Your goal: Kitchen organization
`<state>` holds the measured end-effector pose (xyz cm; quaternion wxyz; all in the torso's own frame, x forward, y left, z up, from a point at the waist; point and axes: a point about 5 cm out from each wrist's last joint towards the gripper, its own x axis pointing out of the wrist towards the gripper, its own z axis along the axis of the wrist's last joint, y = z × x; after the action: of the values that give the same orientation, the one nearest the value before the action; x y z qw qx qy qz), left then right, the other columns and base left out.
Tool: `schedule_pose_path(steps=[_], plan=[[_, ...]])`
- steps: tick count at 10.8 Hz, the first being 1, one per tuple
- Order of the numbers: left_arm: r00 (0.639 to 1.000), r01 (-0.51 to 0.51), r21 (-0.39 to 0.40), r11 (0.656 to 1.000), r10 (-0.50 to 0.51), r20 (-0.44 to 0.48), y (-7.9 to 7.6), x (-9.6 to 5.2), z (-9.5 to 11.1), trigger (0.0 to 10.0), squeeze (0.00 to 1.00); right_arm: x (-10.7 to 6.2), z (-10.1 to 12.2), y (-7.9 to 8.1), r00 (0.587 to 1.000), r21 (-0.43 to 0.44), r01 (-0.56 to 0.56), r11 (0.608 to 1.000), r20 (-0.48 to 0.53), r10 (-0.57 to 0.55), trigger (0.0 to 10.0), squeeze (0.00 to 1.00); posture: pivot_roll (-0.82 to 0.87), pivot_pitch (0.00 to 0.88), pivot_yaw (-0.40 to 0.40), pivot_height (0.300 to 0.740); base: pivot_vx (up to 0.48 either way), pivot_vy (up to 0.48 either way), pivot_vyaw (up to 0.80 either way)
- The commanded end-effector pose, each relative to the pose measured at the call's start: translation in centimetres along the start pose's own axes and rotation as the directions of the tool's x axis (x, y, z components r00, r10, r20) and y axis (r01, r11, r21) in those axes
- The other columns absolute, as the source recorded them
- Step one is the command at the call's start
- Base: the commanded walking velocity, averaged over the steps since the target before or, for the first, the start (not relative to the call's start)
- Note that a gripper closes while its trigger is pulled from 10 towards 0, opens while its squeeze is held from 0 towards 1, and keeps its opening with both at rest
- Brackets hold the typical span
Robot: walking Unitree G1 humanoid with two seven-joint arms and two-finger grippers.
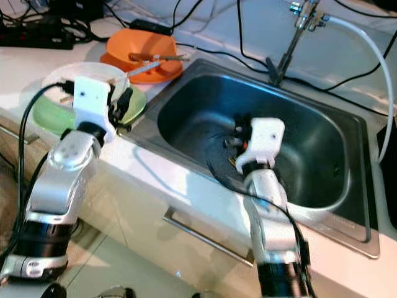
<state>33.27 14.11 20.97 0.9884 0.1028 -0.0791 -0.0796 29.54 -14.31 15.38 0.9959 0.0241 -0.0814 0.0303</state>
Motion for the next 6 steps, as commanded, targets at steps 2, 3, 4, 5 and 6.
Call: schedule_pose_path(steps=[2,3,4,5,6], plan=[[1.0,-0.015,0.006,1.0,0.015,-0.001,0.1,-0.3,0.0,10.0,0.0,-0.5,-0.4,-0.2,1.0,-0.017,0.017,1.0,-0.01,-0.017,10.0,0.0,-0.1,0.074,-0.109,0.74,0.0,0.0,0.0],[1.0,-0.02,0.004,1.0,0.02,0.0,0.2,-0.4,0.1,10.0,0.0,-0.6,-0.9,0.1,1.0,-0.012,0.012,1.0,-0.024,-0.013,10.0,0.0,-0.1,0.076,-0.108,0.74,0.0,0.0,0.0],[1.0,-0.03,0.0,1.0,0.03,0.003,0.4,-0.4,0.2,10.0,0.0,-0.7,-1.0,0.4,1.0,-0.006,0.008,1.0,-0.029,-0.008,10.0,0.0,-0.09,0.076,-0.108,0.74,0.0,0.0,0.0],[0.999,-0.035,-0.002,0.999,0.035,-0.001,0.6,-0.4,0.1,10.0,0.0,-0.8,-1.1,0.5,0.999,-0.003,0.005,1.0,-0.033,-0.005,10.0,0.0,-0.09,0.076,-0.108,0.74,0.0,0.0,0.0],[0.999,-0.052,-0.001,0.999,0.052,-0.014,1.1,-0.6,-0.1,10.0,0.0,-0.7,-1.1,0.6,0.999,-0.002,0.002,1.0,-0.036,-0.003,10.0,0.0,-0.09,0.077,-0.111,0.74,0.0,0.0,0.0]])
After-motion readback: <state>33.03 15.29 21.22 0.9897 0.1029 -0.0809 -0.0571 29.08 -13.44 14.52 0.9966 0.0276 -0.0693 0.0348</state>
